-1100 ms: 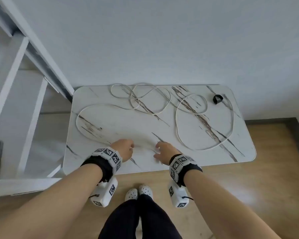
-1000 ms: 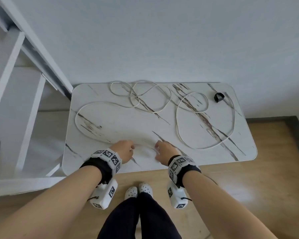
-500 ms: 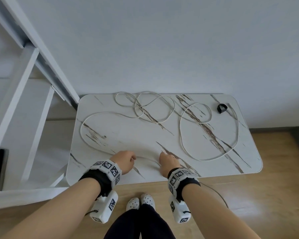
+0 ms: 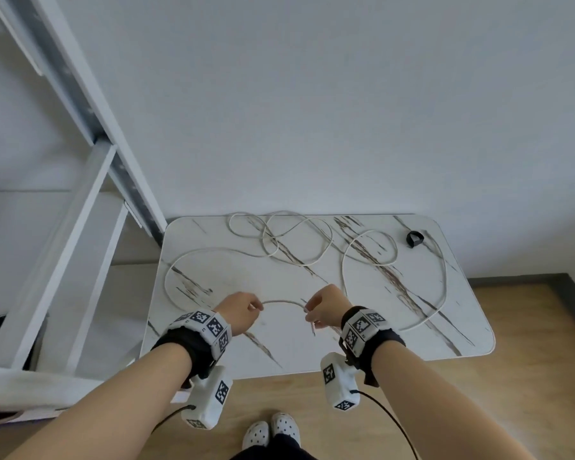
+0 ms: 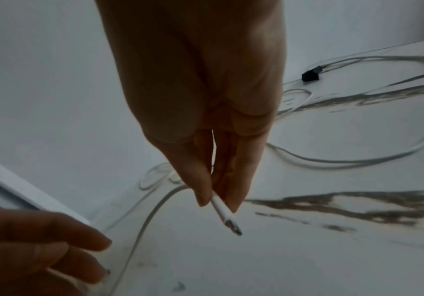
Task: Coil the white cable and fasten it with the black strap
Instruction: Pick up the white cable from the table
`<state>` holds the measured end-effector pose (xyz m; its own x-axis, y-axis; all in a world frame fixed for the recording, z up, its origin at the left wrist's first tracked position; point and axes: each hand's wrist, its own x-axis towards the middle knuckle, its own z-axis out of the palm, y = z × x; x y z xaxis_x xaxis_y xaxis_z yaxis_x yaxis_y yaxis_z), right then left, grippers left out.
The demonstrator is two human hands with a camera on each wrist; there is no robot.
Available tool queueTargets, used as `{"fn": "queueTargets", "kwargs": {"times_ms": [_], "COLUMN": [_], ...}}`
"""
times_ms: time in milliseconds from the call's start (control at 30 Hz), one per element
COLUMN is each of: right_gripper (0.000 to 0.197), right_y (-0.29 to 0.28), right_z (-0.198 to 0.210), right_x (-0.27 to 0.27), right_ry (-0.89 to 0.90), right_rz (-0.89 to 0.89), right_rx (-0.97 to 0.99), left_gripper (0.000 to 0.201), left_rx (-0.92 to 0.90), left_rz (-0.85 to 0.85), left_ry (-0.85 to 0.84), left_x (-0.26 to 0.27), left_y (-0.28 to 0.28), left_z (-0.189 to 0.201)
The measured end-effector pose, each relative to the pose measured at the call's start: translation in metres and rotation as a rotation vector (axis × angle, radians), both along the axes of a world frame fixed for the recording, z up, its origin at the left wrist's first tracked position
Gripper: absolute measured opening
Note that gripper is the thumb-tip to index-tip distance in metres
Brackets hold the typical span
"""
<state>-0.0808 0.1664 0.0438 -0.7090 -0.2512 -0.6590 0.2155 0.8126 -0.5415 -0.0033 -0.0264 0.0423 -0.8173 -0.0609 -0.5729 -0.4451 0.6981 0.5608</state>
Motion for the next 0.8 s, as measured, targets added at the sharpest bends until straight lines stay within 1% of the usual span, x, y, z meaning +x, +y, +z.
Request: {"fn": "queueTargets", "kwargs": {"times_ms": [133,200,267,367,433,533,600,700,800], "right_gripper": [0.016,0.013,0.008,0.015,0.016,0.013,0.011,0.013,0.018], "right_y": [-0.007,-0.012,-0.017,-0.026,-0.031,-0.041,-0.047,-0.052,-0.053], "right_z": [0.033,0.049,0.063,0.085,0.098,0.117,0.128,0.138,0.144], "right_x": [-0.005,-0.007,-0.007,-0.01,-0.013,-0.015,-0.015,-0.023,-0.032], "right_ry": [0.068,0.096,0.126,0.179,0.208,0.226,0.227,0.248,0.308], "right_rz": [-0.038,-0.044,-0.044,-0.032,-0.019,0.0,0.015,0.021,0.048], "right_rx": [-0.129,-0.191,-0.24,-0.299,-0.348,-0.438,-0.491,-0.54,-0.531], "left_gripper": [0.018,0.014,0.018,0.029,0.034,0.029,0.026,0.025,0.035], "left_rx": [0.105,0.189,0.281,0.373,0.465,0.682,0.789,0.9,0.956], "left_rz": [0.067,0.127,0.206,0.281,0.324,0.389,0.43,0.447,0.44], "left_ry": [0.013,-0.007,-0.057,-0.072,-0.07,-0.061,-0.028,0.006,0.014], "left_x": [-0.006,-0.011,-0.015,-0.022,-0.027,-0.033,-0.038,-0.046,-0.052], "left_y": [-0.005,-0.005,-0.005,-0.005,-0.005,-0.007,-0.01,-0.011,-0.01], "left_z": [0.022,0.037,0.055,0.08,0.094,0.11,0.119,0.134,0.147]}}
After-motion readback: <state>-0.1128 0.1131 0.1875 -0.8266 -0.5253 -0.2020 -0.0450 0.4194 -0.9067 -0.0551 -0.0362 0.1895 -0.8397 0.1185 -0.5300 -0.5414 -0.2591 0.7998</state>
